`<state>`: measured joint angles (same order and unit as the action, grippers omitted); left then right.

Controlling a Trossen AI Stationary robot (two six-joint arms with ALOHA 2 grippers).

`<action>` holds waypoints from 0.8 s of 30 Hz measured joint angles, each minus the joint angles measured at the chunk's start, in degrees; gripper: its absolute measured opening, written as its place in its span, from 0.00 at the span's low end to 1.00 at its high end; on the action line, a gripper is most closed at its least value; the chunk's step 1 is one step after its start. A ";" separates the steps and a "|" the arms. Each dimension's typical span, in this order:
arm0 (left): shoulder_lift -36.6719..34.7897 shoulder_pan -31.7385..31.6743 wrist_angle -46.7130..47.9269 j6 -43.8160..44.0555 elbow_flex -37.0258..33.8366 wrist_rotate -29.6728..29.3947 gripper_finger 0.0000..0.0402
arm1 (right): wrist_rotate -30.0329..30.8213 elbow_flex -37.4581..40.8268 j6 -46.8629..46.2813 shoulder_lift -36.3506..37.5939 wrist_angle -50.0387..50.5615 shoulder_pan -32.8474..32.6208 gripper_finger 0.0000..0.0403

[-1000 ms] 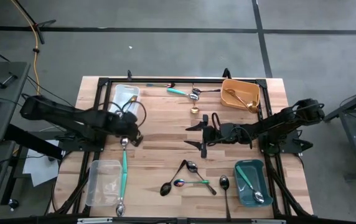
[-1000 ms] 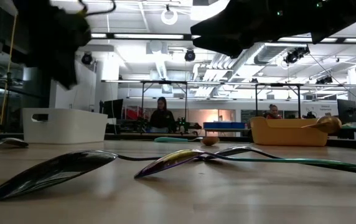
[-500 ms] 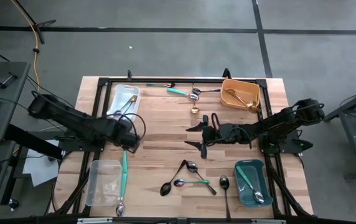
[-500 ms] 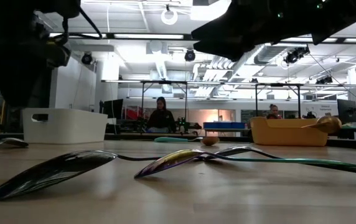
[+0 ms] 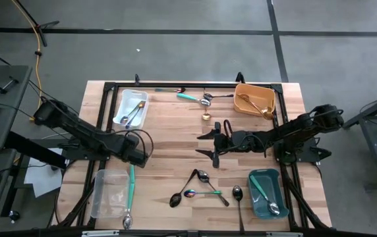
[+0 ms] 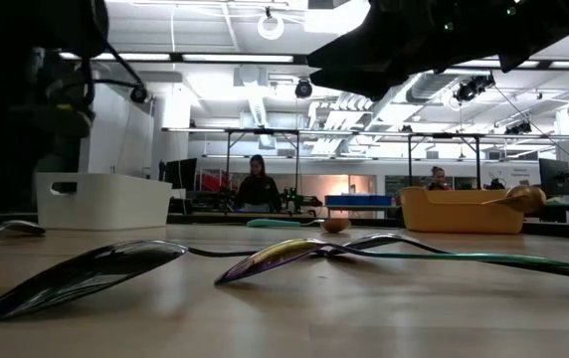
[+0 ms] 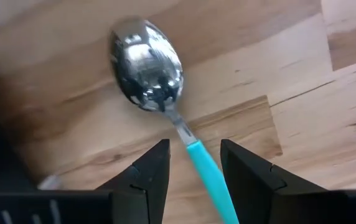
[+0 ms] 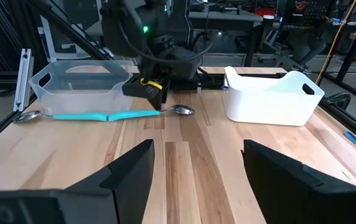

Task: Sort silverware by color (type)
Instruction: Put the green spoon into the blue bin

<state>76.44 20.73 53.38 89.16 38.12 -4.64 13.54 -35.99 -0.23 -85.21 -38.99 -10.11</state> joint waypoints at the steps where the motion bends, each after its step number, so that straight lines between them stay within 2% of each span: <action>1: 0.05 0.33 -1.38 0.86 -0.76 0.02 0.33 | 0.00 0.00 0.00 0.00 0.03 0.00 0.60; 16: -0.33 0.66 -9.26 5.14 -7.59 -3.67 0.33 | -0.01 0.00 0.00 0.00 0.12 0.00 0.60; 24: -0.23 0.70 -9.14 5.23 -8.26 -4.59 0.31 | 0.00 0.00 0.00 0.00 0.21 0.00 0.60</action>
<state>76.20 21.43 44.24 94.39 29.87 -9.23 13.54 -35.99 -0.23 -85.21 -38.79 -10.11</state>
